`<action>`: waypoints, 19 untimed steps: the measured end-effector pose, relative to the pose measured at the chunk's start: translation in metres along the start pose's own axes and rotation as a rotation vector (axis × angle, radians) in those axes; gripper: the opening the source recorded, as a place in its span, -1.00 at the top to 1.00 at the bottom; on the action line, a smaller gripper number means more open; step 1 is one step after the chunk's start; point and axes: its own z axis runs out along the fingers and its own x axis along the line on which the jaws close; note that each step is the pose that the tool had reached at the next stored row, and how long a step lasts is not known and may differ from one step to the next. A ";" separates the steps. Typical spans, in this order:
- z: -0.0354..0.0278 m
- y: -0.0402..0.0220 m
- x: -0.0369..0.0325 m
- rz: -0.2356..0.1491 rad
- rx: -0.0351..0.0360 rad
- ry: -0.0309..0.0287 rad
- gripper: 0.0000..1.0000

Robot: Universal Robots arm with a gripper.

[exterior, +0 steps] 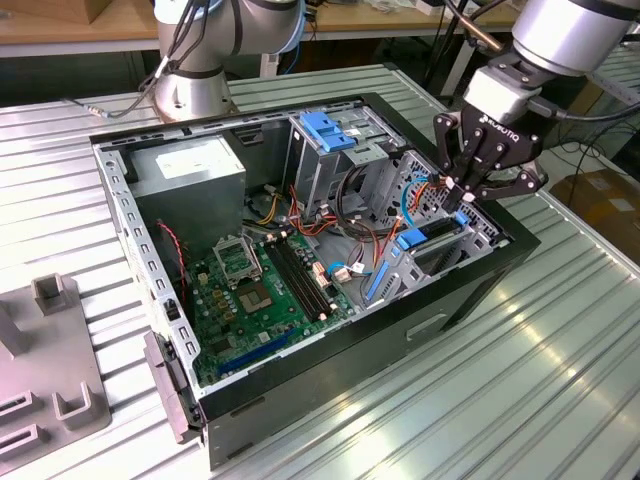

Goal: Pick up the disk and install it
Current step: 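Insert the first disk wire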

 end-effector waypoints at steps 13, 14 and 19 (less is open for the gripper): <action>0.0002 -0.0072 0.0002 -0.182 -0.0007 0.0022 0.80; 0.0002 -0.0072 0.0002 -0.214 -0.0008 0.0025 0.80; 0.0002 -0.0072 0.0002 -0.294 -0.0012 0.0034 0.80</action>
